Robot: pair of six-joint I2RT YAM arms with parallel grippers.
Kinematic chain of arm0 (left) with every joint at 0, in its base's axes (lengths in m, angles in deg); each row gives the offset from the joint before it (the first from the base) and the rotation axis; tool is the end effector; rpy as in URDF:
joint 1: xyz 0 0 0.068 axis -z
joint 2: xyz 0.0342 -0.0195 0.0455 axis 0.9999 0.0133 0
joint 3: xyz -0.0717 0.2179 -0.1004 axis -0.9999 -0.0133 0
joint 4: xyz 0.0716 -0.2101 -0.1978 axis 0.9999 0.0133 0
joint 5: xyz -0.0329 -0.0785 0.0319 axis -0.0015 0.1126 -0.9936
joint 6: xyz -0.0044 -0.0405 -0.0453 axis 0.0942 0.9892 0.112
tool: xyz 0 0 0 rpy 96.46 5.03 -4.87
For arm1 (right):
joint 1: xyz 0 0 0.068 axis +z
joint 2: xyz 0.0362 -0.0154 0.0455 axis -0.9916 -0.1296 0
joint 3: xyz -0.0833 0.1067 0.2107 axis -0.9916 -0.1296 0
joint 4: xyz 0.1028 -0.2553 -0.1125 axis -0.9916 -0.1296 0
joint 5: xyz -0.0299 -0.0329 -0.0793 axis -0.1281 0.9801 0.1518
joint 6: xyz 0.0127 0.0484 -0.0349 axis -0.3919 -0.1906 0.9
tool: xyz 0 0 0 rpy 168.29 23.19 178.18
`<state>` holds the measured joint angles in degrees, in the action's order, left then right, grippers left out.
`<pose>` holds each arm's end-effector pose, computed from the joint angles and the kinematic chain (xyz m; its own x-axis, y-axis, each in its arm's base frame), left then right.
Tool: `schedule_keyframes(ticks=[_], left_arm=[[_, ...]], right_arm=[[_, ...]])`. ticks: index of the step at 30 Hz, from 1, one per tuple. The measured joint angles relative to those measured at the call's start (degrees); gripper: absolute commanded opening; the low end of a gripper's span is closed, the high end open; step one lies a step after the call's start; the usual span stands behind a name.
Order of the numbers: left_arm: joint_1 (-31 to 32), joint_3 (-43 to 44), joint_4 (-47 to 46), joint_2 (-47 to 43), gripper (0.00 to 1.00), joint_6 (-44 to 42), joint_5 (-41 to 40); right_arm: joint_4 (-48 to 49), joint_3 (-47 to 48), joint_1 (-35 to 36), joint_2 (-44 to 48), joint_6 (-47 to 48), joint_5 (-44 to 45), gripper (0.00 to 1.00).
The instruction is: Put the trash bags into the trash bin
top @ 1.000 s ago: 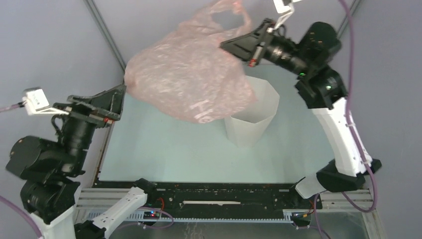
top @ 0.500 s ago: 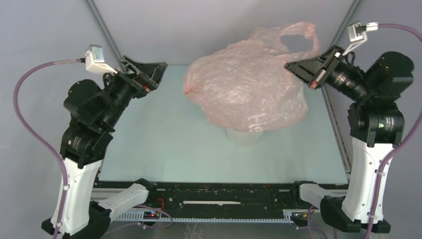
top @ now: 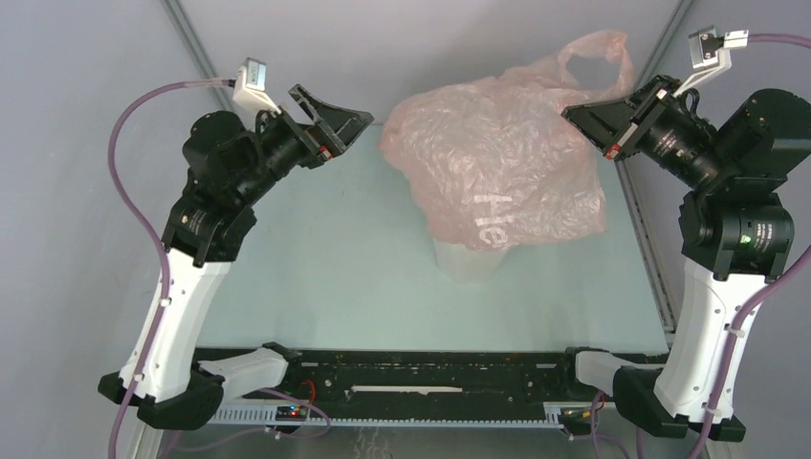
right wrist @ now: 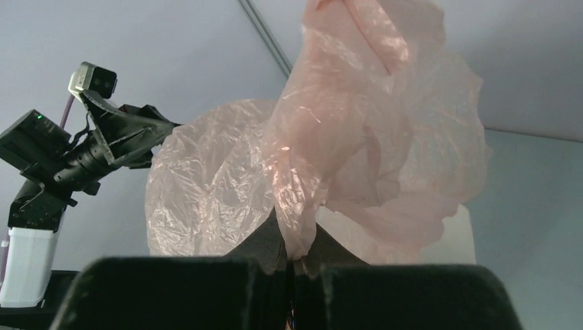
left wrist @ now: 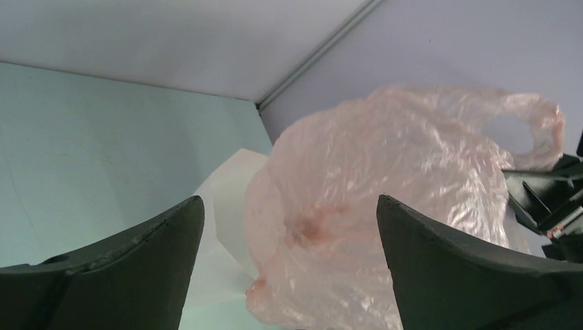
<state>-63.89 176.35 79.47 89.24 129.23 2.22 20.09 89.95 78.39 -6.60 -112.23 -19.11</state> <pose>0.2175 -0.1104 0.5342 -0.3695 -0.5798 -0.7261 0.4149 0.5963 -0.6872 0.1795 0.0185 0.5966 -0.2160 0.3479 -0.9123 -0.5994 0.6903 0.4052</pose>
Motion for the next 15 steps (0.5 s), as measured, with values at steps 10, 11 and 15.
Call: schedule_keyframes(ticks=[10, 11, 15], left_arm=[[0.94, 0.00, -2.84, -0.15, 1.00, -0.02, 3.80], [1.03, 0.00, -3.10, -0.22, 1.00, -0.02, 3.85], [1.20, 0.00, -4.09, -0.07, 1.00, 0.09, 4.07]], right_arm=[[4.13, 1.86, 0.00, -3.04, -2.80, 0.11, 0.00], [4.44, 2.54, 0.00, -3.61, -2.84, -0.07, 0.00], [4.72, 1.14, 0.00, -4.24, -2.32, -0.02, 0.00]])
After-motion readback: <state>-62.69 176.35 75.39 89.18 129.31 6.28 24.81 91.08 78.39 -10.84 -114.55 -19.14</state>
